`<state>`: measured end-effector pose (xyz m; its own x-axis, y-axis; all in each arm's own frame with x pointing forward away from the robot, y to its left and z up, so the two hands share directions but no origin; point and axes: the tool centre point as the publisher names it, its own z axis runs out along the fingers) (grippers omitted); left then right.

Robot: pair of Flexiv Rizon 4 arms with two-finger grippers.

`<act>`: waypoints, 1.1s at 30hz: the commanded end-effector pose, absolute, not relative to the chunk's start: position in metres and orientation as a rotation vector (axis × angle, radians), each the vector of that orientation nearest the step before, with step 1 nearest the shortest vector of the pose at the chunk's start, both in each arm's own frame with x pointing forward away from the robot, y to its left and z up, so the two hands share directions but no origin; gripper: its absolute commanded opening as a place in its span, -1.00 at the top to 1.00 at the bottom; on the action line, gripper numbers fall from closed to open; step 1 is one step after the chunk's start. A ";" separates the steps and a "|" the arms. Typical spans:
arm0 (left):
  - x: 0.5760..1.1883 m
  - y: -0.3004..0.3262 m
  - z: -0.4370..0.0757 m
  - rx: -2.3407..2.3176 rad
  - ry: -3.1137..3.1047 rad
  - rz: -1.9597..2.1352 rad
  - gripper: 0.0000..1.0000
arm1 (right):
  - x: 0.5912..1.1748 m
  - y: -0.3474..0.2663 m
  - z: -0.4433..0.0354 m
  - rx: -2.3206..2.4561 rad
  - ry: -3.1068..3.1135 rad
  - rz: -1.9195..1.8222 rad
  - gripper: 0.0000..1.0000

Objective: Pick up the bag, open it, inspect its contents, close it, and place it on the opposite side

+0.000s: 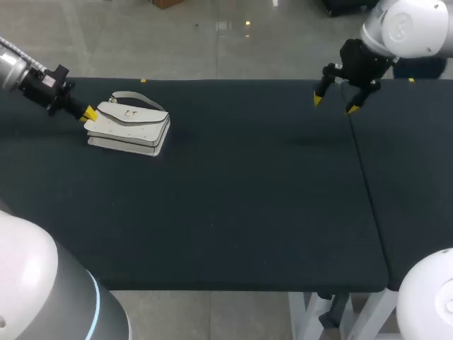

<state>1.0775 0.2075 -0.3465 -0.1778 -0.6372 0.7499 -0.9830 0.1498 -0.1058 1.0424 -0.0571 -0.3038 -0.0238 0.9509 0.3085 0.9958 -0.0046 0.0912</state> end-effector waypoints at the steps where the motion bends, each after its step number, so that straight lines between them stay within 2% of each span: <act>1: 1.100 0.248 -0.336 1.399 -1.891 0.667 1.00 | 1.044 -0.072 -0.291 -2.105 -2.105 -0.398 -1.00; 11: 1.121 0.302 -0.341 1.364 -1.896 0.634 1.00 | 1.050 -0.111 -0.278 -2.217 -2.153 -0.291 -1.00; 22: 1.138 0.348 -0.358 1.273 -1.838 0.528 1.00 | 1.051 -0.125 -0.272 -2.248 -2.168 -0.240 -1.00; 32: 1.138 0.356 -0.359 1.210 -1.829 0.482 1.00 | 1.050 -0.124 -0.272 -2.258 -2.158 -0.216 -1.00; 33: 1.137 0.354 -0.359 1.210 -1.835 0.472 0.57 | 1.050 -0.123 -0.272 -2.258 -2.159 -0.213 -1.00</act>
